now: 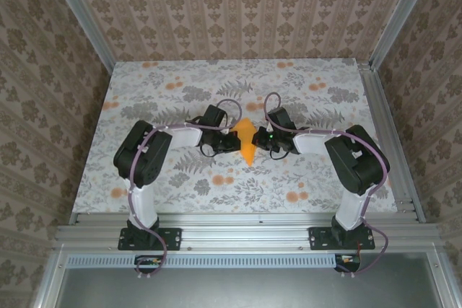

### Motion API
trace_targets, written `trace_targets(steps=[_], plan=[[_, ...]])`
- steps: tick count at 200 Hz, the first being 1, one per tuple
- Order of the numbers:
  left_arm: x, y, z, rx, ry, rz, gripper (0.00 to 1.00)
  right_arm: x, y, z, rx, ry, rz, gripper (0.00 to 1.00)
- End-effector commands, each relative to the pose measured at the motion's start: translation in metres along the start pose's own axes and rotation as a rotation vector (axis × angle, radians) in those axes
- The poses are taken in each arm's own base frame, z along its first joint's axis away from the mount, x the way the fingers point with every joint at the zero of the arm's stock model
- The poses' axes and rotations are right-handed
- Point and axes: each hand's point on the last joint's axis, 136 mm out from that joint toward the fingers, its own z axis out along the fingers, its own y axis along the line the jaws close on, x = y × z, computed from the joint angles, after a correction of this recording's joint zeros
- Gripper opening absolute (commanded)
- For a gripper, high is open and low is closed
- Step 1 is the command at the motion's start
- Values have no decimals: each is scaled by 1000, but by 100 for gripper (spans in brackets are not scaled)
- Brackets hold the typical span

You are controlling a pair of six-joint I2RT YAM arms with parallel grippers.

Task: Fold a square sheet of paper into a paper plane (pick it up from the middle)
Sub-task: Fourth fold the wing at the center of the table.

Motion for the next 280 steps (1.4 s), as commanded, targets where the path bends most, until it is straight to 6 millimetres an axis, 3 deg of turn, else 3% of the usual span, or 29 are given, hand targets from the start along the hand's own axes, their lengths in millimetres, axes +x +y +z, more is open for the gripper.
trace_targets(steps=[1, 61, 123, 214, 280], plan=[[-14, -18, -3, 35, -76, -20, 0, 4, -2, -7, 17, -2, -8, 1], [-1, 3, 4, -32, -54, -37, 0, 7, -5, -8, 22, 1, -6, 1], [-1, -9, -13, -24, -72, -10, 0, 6, -7, -9, 36, -3, -7, 1], [10, 8, -2, -62, -32, -28, 0, 8, -7, -9, 35, 3, -8, 2], [10, 13, 8, -74, 0, -22, 0, 5, 6, -13, -15, 9, -4, 2]])
